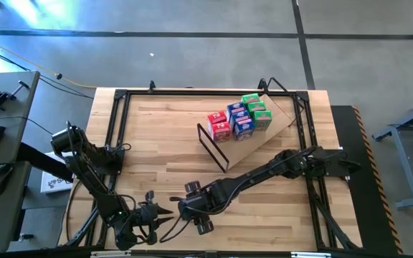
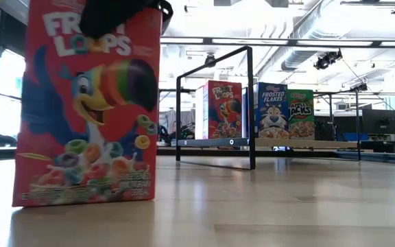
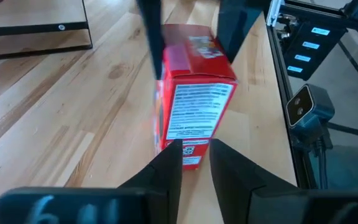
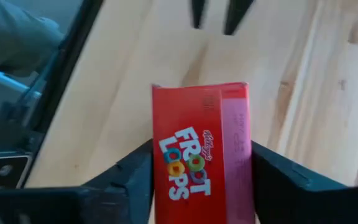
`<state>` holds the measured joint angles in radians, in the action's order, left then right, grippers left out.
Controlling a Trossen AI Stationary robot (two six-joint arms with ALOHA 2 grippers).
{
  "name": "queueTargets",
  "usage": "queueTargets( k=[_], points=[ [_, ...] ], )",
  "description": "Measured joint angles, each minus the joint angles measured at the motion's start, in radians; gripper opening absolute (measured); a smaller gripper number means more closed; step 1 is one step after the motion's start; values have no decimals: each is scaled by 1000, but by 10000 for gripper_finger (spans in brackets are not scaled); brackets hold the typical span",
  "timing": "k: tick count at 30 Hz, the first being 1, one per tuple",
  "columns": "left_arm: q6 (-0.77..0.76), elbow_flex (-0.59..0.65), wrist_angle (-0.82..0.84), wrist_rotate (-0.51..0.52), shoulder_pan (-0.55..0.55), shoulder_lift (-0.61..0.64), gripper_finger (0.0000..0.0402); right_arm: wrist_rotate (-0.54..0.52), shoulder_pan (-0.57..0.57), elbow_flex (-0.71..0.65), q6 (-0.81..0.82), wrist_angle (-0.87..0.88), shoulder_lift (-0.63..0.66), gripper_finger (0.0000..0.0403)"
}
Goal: Stack cereal on shelf
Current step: Put the red cereal box on the shelf aligned with the other red cereal boxes
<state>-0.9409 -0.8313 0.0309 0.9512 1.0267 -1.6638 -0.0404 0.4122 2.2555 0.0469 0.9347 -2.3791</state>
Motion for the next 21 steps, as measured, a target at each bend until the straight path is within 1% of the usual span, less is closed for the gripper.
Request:
queueTargets(
  k=[5,7,10,13,17,21],
  points=[
    [-5,4,6,0,0,0,44,27,0,0,-11,-4,0,163],
    [-22,30,-30,1,-2,0,32,27,0,0,-11,-4,0,154],
    [-36,97,-140,0,-5,0,14,27,1,0,-11,-6,0,149],
    [-27,166,-285,1,-6,0,2,29,4,-1,-11,2,8,149],
    [54,234,-480,-1,-19,0,2,24,7,1,-13,20,54,148],
    [131,288,-626,-52,-60,0,1,-10,8,24,-21,81,128,148]
  ],
)
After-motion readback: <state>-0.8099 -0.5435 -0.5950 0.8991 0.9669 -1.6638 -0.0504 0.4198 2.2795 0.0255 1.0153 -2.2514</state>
